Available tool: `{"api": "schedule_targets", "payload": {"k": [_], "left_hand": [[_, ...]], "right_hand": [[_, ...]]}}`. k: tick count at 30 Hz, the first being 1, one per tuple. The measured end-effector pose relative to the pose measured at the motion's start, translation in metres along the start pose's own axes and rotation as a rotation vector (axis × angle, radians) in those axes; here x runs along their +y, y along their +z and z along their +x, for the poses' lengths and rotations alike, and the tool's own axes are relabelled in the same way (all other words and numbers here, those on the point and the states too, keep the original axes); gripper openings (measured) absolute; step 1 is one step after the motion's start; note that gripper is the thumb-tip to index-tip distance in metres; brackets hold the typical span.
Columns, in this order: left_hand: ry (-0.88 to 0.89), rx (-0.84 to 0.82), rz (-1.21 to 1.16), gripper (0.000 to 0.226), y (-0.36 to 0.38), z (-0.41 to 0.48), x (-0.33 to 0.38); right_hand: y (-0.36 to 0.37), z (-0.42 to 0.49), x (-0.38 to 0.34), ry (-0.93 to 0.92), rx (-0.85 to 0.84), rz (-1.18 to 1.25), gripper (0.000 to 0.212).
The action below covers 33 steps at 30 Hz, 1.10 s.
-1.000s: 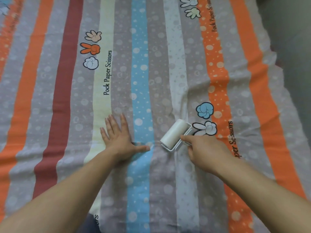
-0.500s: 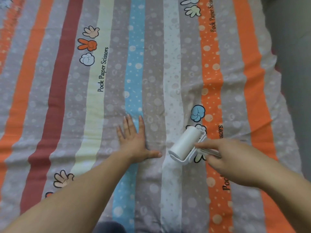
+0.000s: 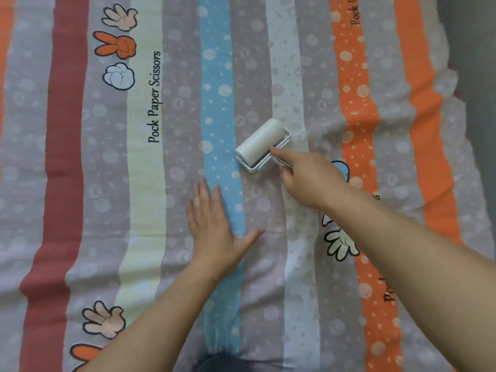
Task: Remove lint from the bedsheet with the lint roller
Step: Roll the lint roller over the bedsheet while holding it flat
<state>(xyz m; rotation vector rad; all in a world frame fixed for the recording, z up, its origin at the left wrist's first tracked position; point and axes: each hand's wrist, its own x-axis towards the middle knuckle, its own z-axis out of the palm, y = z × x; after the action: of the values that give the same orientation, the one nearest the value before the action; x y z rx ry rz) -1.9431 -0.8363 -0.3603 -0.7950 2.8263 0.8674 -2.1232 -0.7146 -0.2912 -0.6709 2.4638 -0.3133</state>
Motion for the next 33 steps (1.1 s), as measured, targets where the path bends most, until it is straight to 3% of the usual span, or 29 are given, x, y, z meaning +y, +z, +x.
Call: {"api": "schedule_targets", "payload": {"k": [2, 5, 17, 23, 27, 33], "left_hand": [[-0.097, -0.177, 0.128, 0.148, 0.000, 0.012, 0.006], [-0.164, -0.252, 0.217, 0.153, 0.002, 0.020, 0.020], [-0.221, -0.324, 0.219, 0.157, -0.003, 0.022, 0.031], [-0.201, -0.375, 0.258, 0.163, 0.001, 0.017, 0.046], [-0.044, -0.474, 0.316, 0.163, 0.031, -0.010, 0.085], [-0.141, -0.456, 0.295, 0.169, 0.065, -0.019, 0.134]], "right_hand": [[-0.001, -0.011, 0.006, 0.022, -0.023, -0.020, 0.052], [-0.008, -0.027, 0.012, 0.074, -0.069, -0.064, 0.054], [-0.007, -0.093, 0.063, 0.126, -0.134, -0.166, 0.052], [-0.011, -0.116, 0.097, 0.050, -0.112, -0.149, 0.053], [-0.011, -0.141, 0.131, -0.005, -0.101, -0.180, 0.053], [-0.025, -0.186, 0.190, -0.011, -0.183, -0.187, 0.051]]}}
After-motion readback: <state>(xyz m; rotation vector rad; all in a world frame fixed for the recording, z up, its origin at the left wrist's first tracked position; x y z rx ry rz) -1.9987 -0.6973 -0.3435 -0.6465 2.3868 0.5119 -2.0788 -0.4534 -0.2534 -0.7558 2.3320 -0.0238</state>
